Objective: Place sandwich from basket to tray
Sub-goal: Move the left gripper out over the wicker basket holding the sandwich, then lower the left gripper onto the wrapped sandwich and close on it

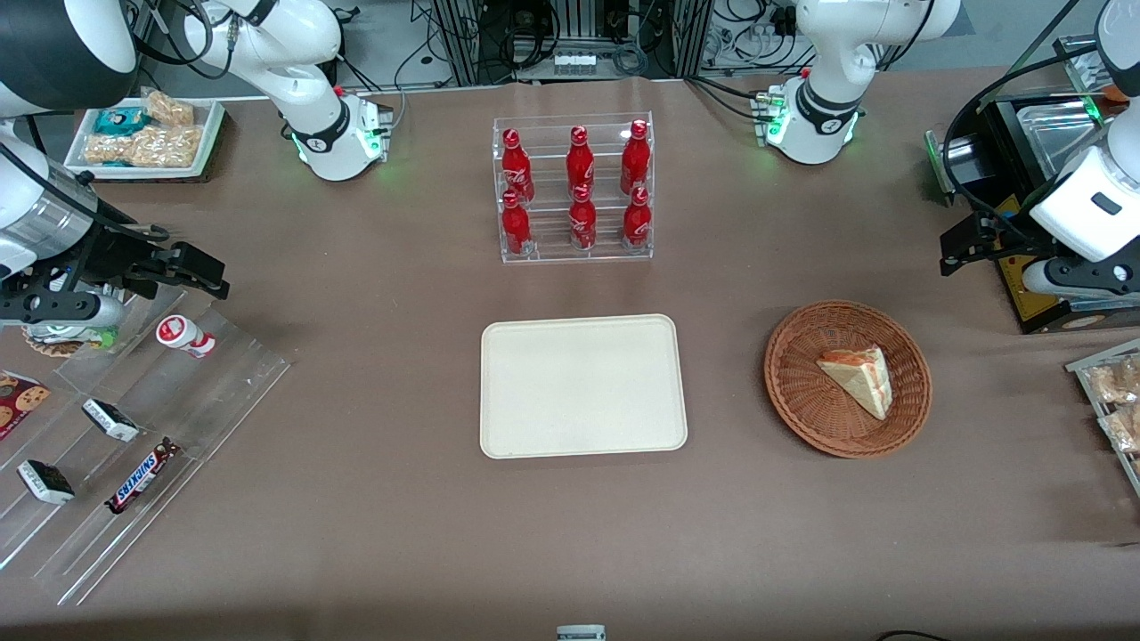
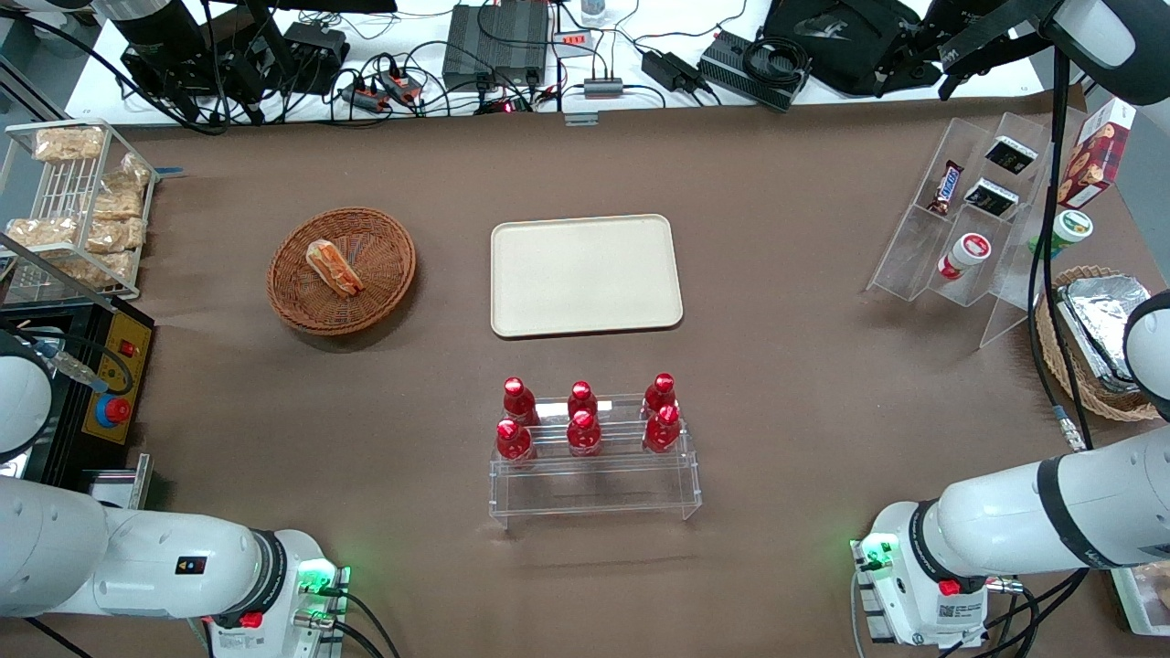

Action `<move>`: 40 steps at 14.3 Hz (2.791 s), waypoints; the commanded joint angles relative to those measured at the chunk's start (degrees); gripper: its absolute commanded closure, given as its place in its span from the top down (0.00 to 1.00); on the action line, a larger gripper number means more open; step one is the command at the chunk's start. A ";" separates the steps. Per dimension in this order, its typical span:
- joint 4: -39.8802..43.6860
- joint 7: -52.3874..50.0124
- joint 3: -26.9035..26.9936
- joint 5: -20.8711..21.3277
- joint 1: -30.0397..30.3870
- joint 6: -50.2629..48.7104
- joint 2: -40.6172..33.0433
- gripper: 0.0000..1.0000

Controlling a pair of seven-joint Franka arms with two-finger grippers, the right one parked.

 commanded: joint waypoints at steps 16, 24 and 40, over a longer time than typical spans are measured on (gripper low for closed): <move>-15.22 -1.15 -0.90 0.12 0.63 10.90 2.74 1.00; -37.57 -8.06 0.59 0.47 1.08 44.58 4.23 1.00; -34.79 -52.25 0.25 0.56 0.37 51.60 13.21 0.03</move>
